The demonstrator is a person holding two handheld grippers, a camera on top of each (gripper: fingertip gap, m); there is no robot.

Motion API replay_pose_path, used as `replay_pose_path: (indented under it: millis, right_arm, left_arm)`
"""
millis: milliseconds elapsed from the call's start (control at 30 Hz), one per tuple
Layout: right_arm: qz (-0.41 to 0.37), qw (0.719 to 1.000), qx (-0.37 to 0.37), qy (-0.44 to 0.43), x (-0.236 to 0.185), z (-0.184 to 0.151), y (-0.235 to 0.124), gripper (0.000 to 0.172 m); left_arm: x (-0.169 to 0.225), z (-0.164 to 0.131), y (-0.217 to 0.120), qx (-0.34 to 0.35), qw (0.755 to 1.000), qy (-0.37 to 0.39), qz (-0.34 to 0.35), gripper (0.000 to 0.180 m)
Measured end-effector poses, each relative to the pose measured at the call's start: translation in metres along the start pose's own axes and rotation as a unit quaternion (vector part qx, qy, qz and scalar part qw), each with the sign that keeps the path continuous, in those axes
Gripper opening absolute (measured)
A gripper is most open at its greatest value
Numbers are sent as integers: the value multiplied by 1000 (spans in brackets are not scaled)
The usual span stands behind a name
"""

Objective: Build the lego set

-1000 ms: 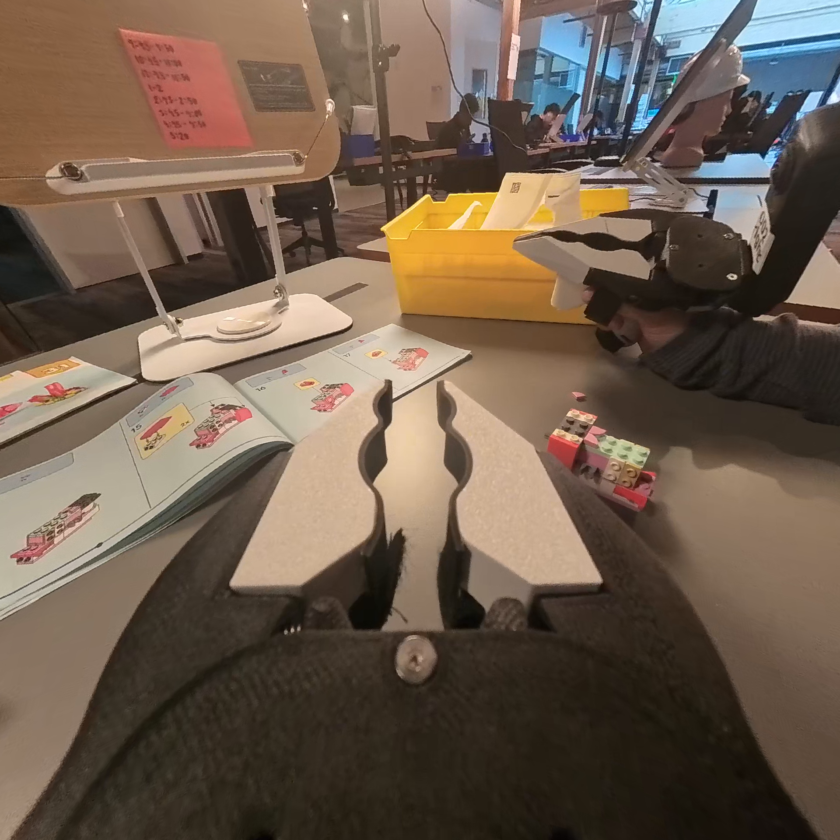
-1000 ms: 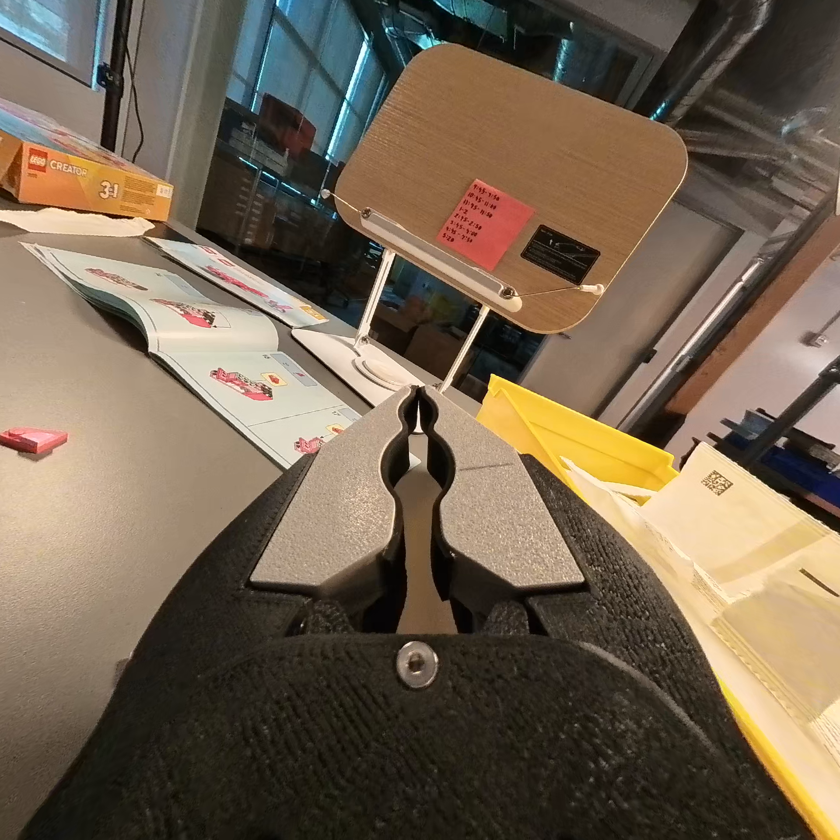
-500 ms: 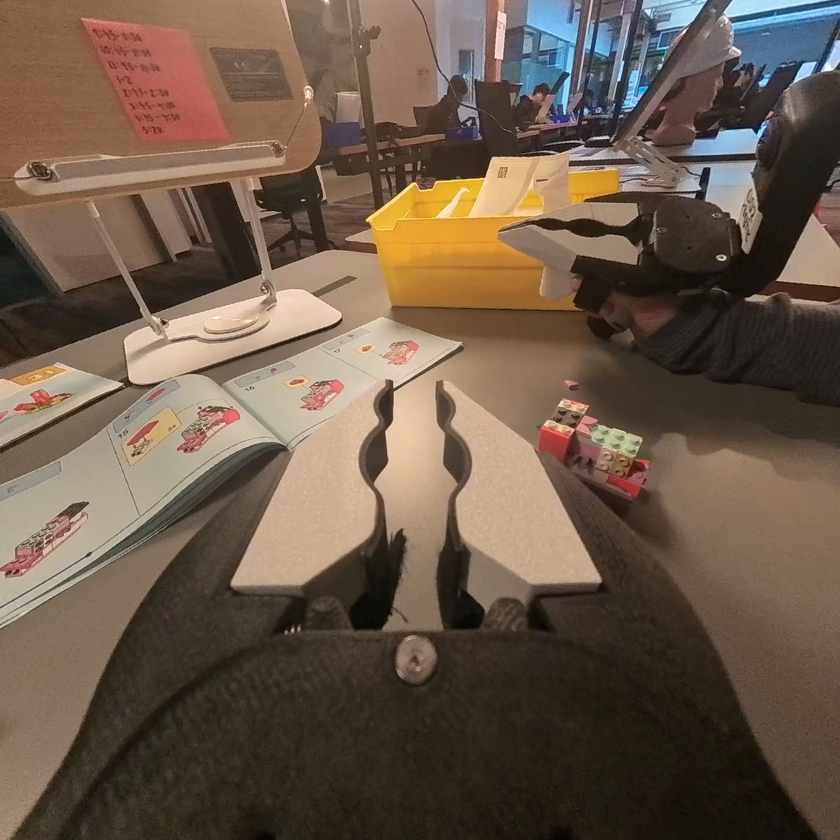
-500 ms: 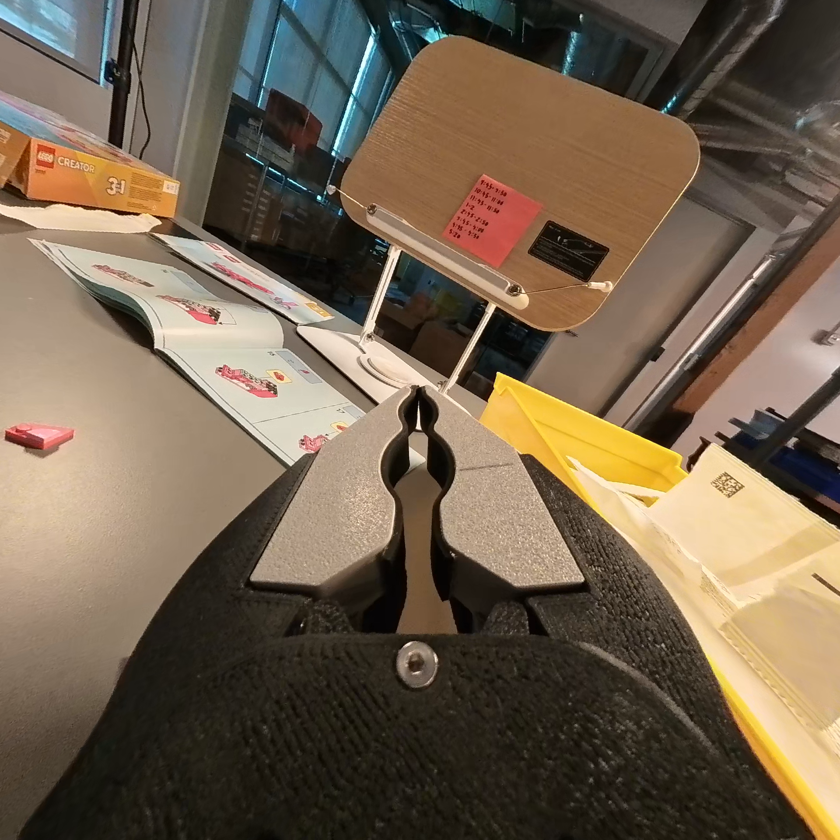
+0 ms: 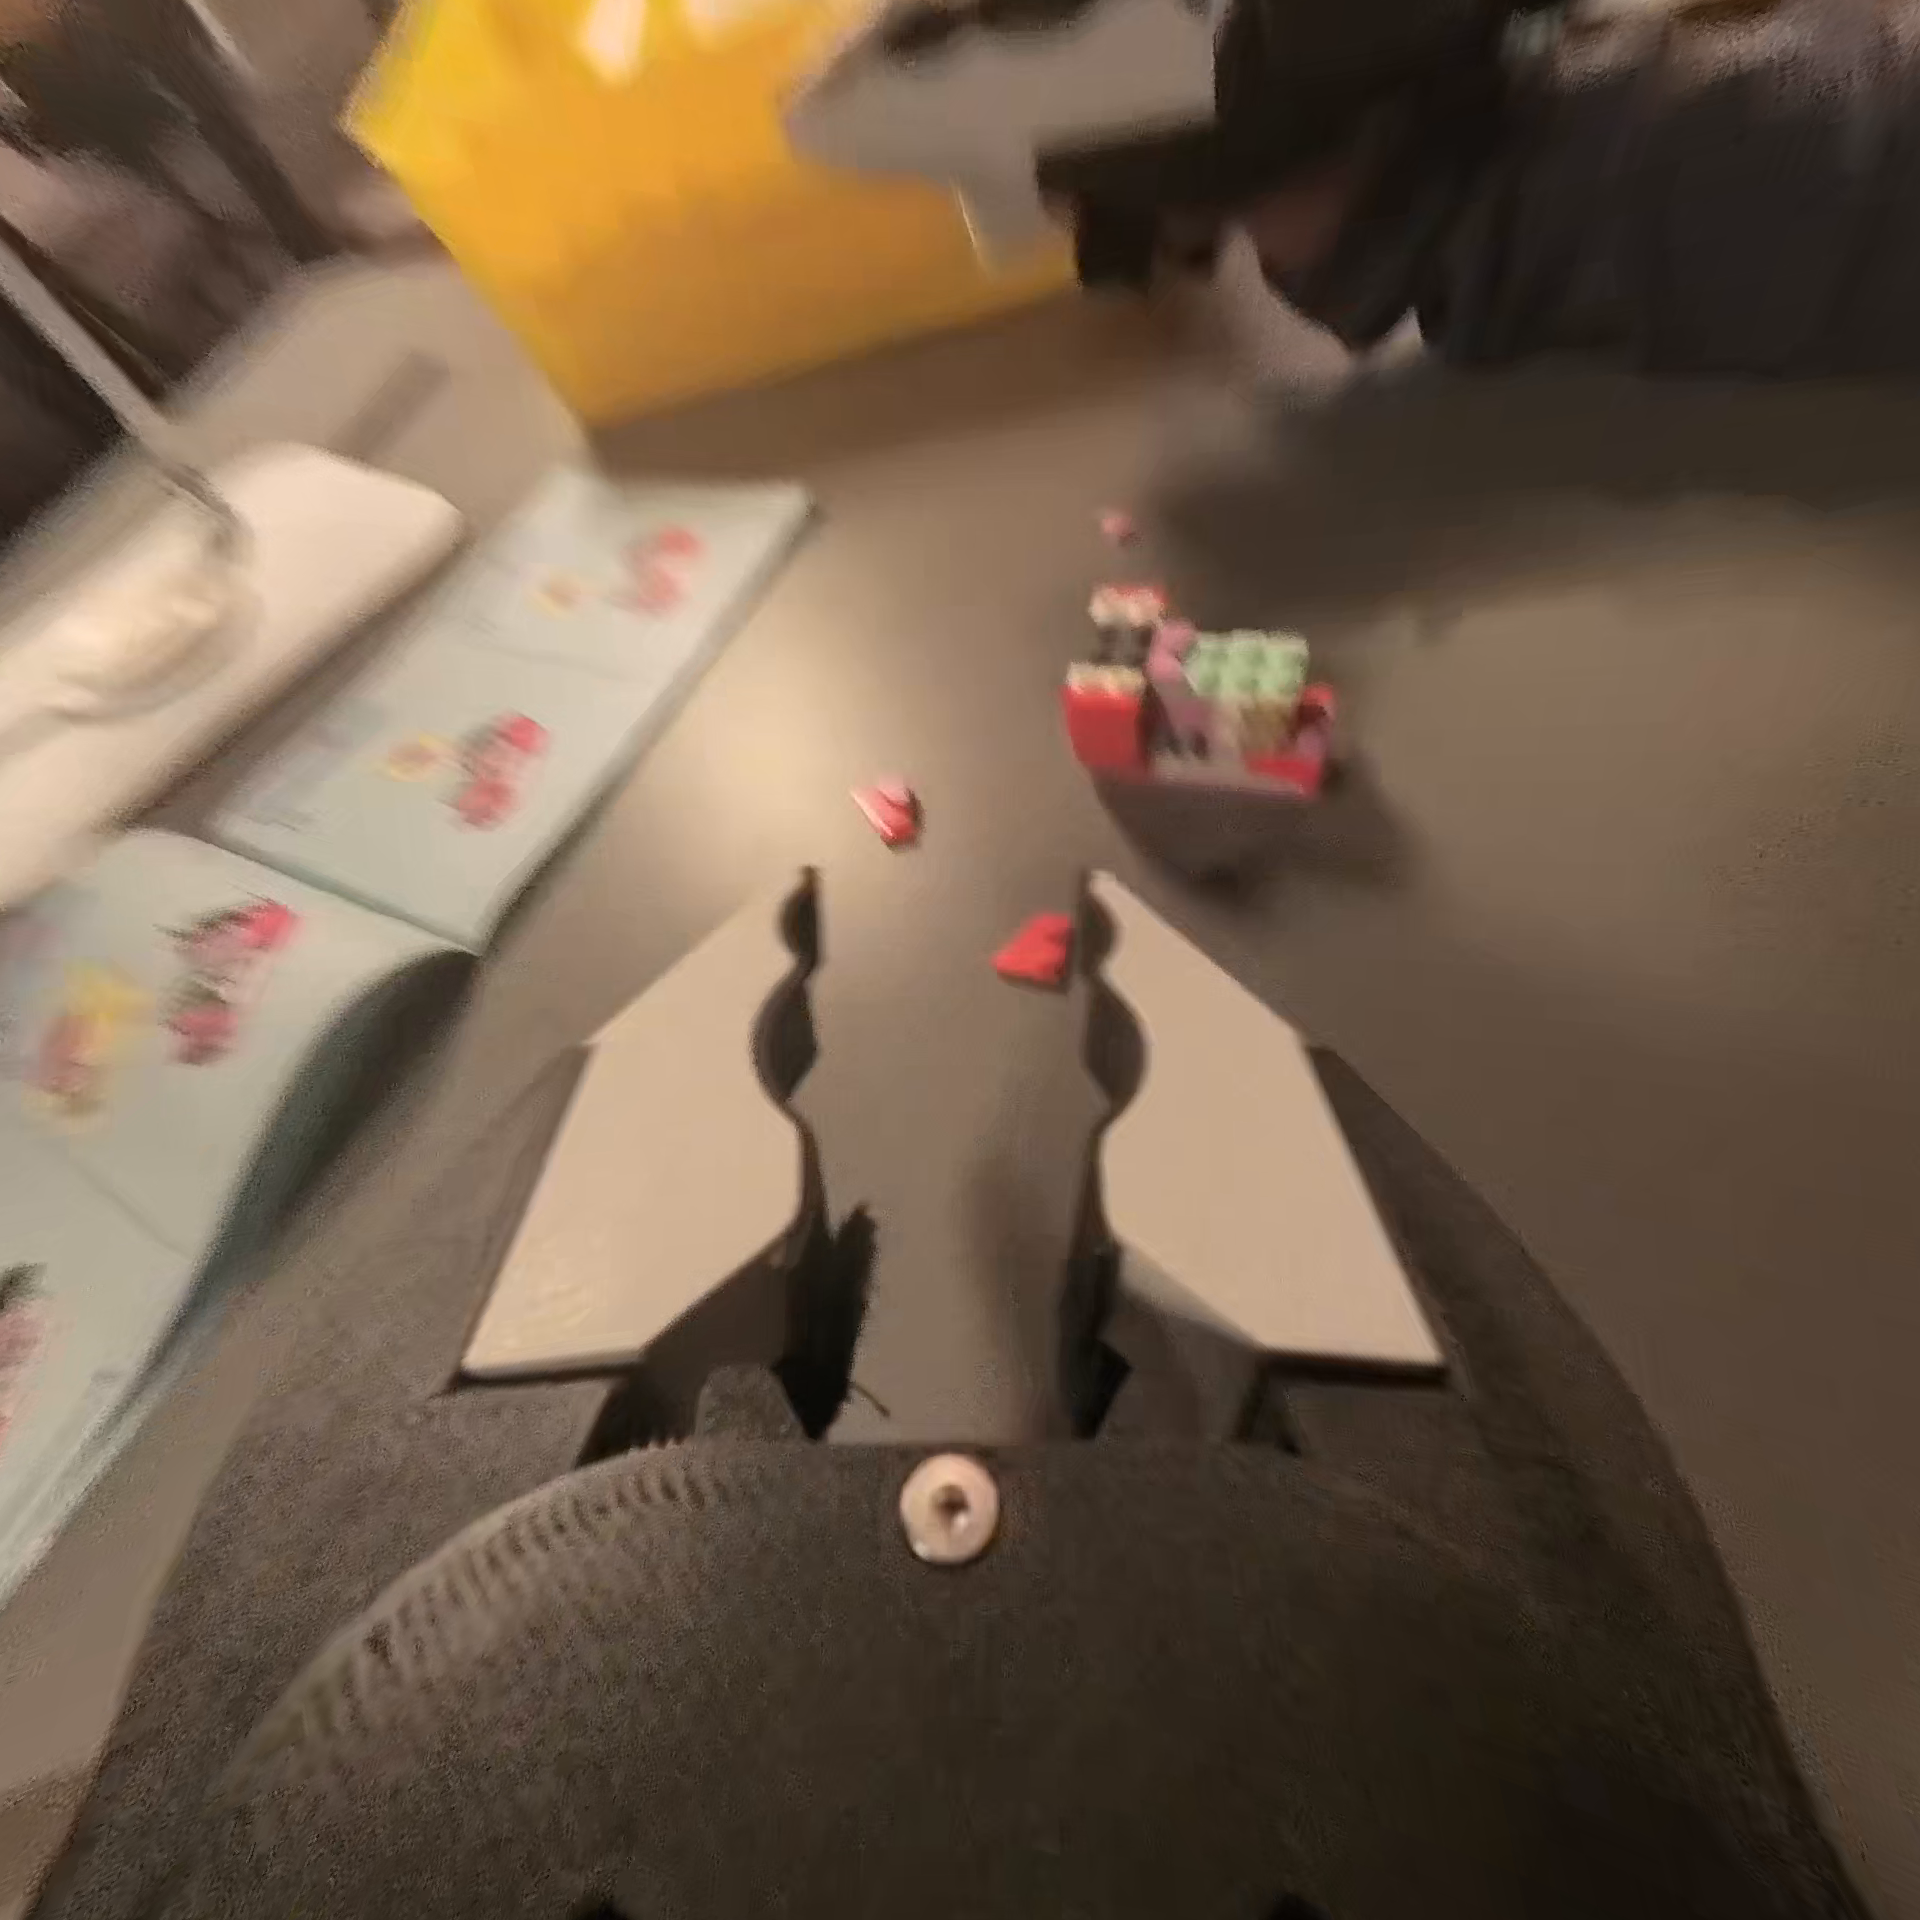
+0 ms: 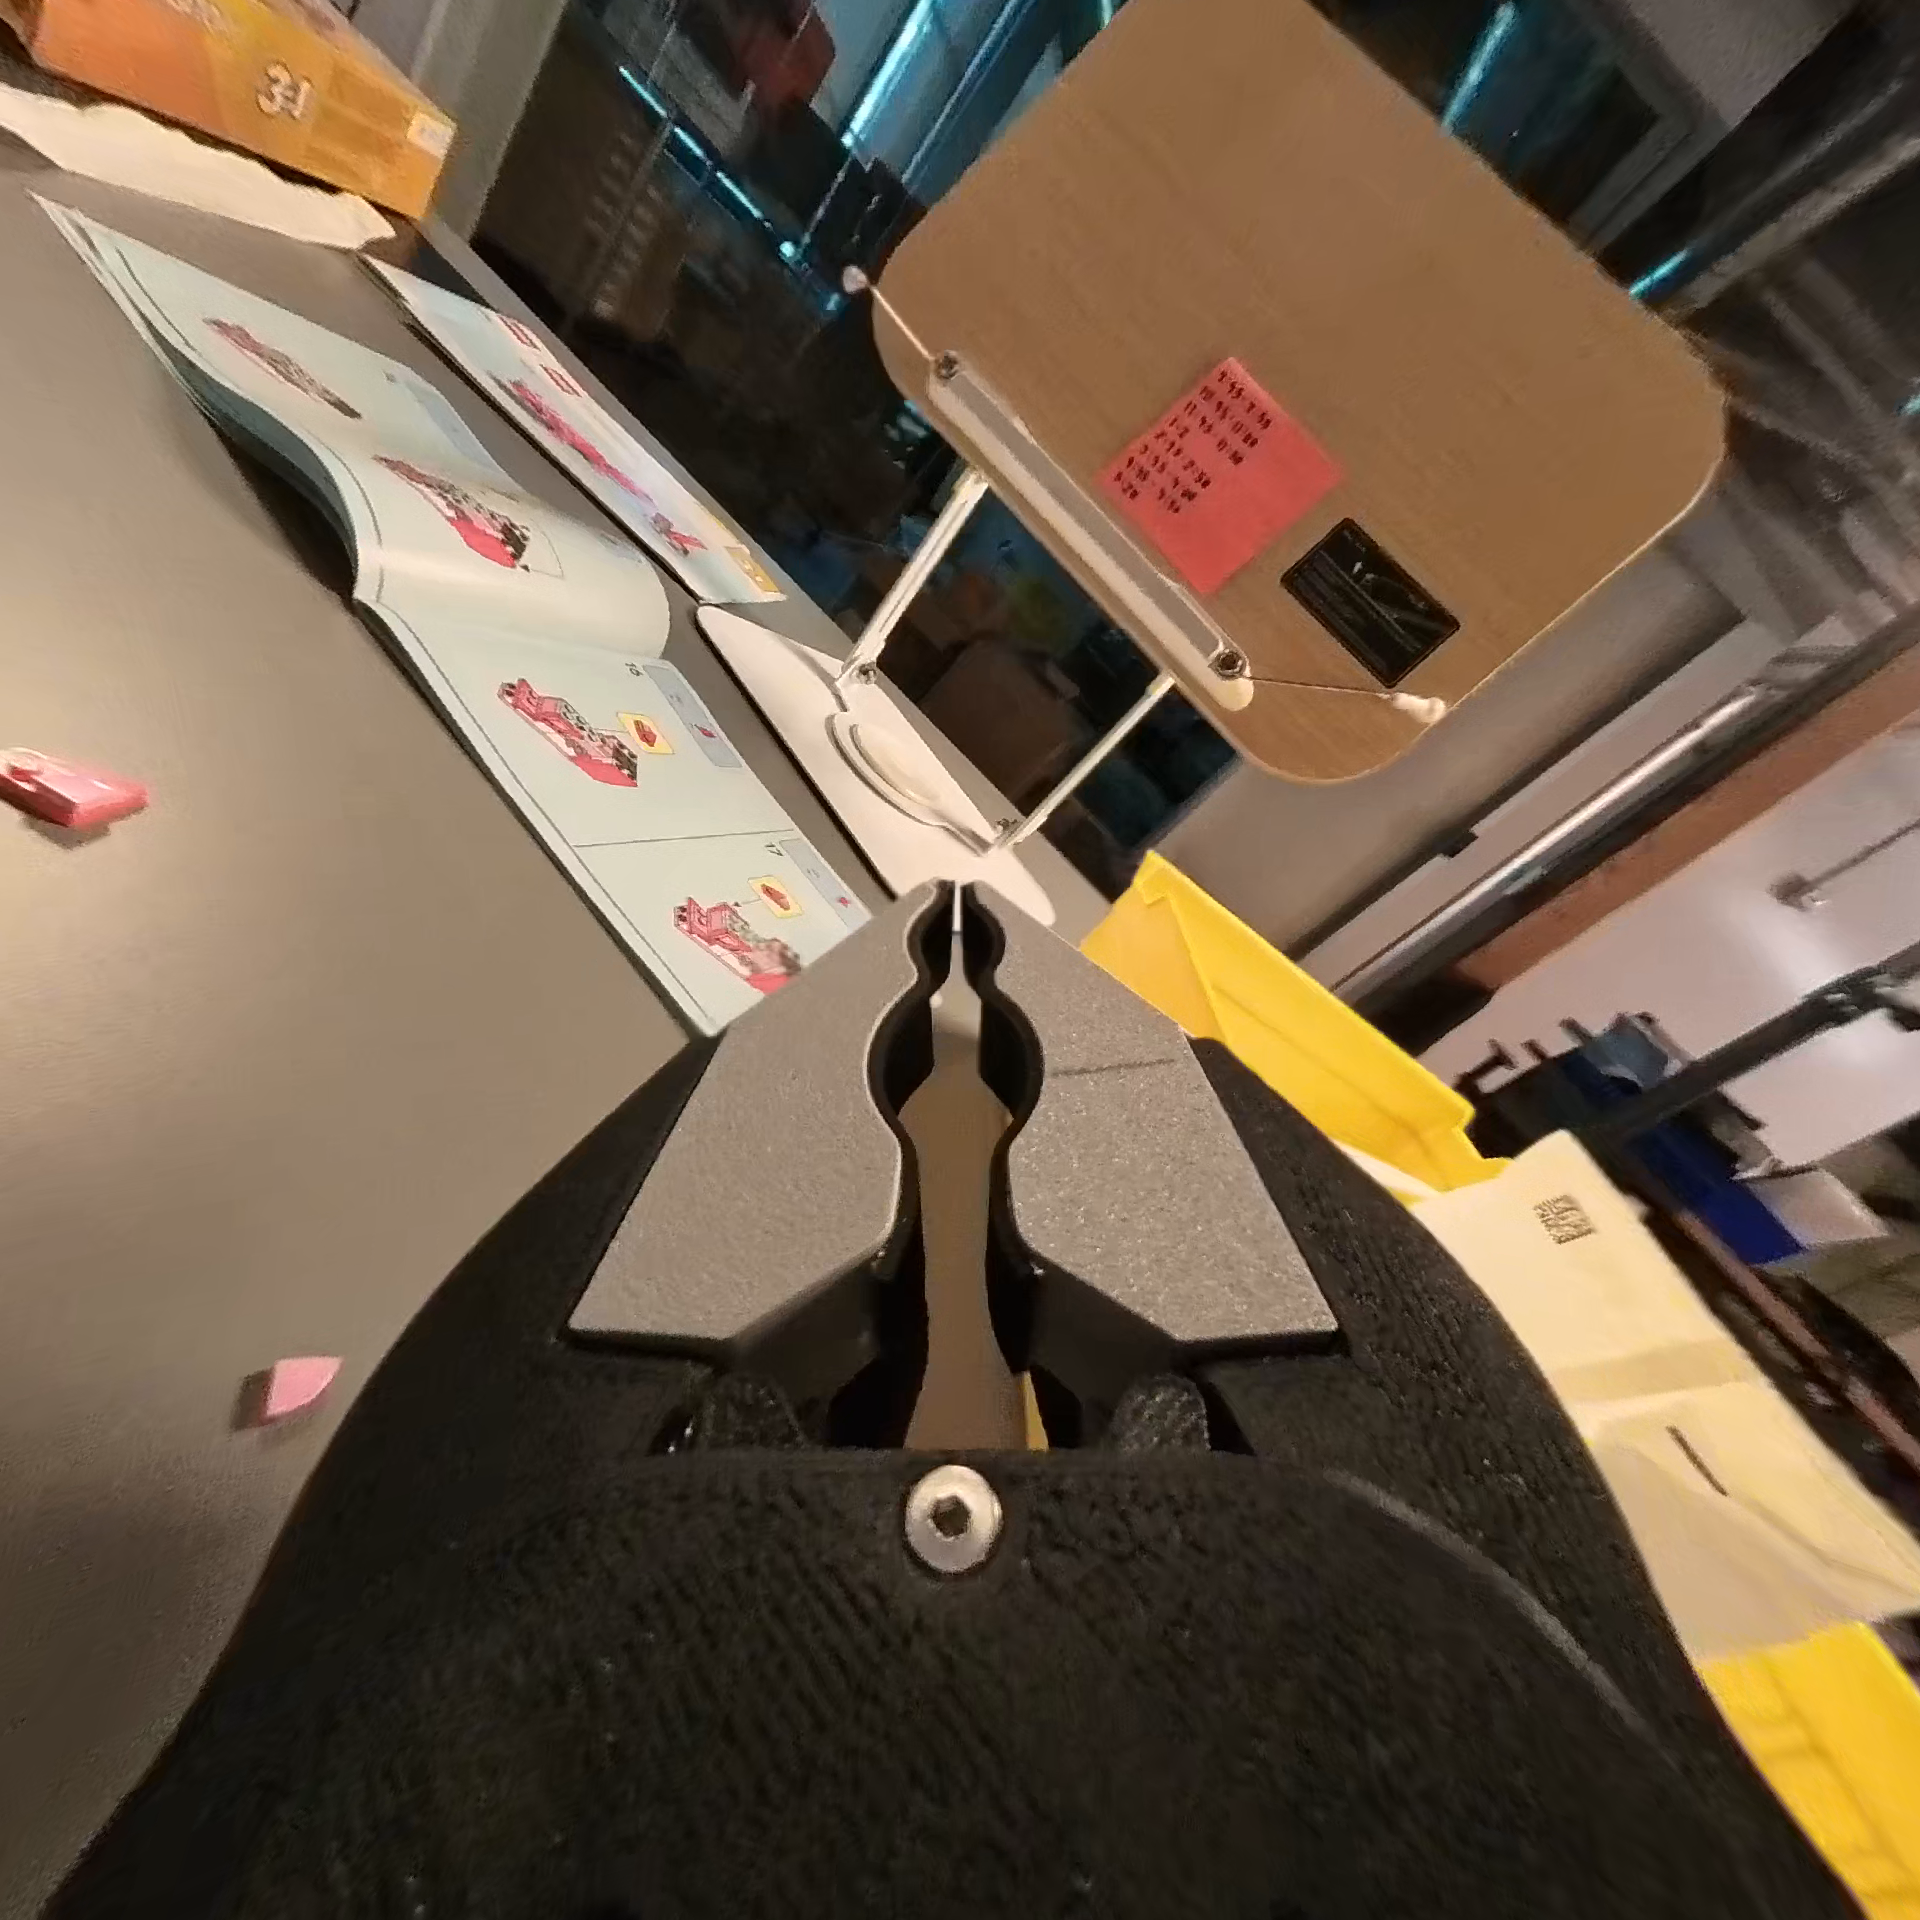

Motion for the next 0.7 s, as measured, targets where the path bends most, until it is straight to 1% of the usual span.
replay_pose_path:
  millis: [33,67,100,167,233,300,333,367,467,533,633,700]
  right_arm:
    - [10,1000,-1,13,1,0,0,1]
    - [18,1000,1,24,2,0,-1,1]
    - [24,999,4,27,3,1,-2,2]
    - [21,1000,21,8,5,7,-7,3]
    - [29,998,48,-1,4,14,-12,3]
    - [46,996,75,2,1,21,-15,4]
    - [55,995,82,0,-1,23,-16,5]
    - [57,995,83,-5,-2,23,-16,5]
    - [40,997,69,-16,0,20,-14,3]
    - [33,997,62,-7,1,19,-12,3]
    - [49,996,71,24,-1,22,-12,3]
    - [56,995,76,36,-1,23,-12,4]
  left_arm:
    - [2,-4,3,-31,999,-15,-17,65]
    - [3,-8,6,-54,998,-21,-24,71]
    - [2,-9,9,-58,998,-19,-14,77]
    - [6,-11,12,-55,998,2,-20,67]
    - [10,-14,14,-72,997,14,-30,59]
    - [13,-17,18,-88,995,9,-49,50]
    - [15,-17,19,-86,994,2,-63,45]
    - [15,-17,19,-88,994,-2,-68,43]
    - [14,-17,21,-90,993,-11,-70,45]
    - [12,-16,23,-93,993,-26,-72,45]
    - [11,-17,24,-101,990,-58,-85,39]
    - [10,-17,24,-100,990,-62,-77,30]
Point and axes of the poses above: each gripper's, where its closed fingertips meet, y out along the fingers, z out of its top, x = y × z across the jaws, the point moved 8 cm from there along -y, back along the fingers, and after that the axes turned 5 degrees about -y, right-handed, at the moved point
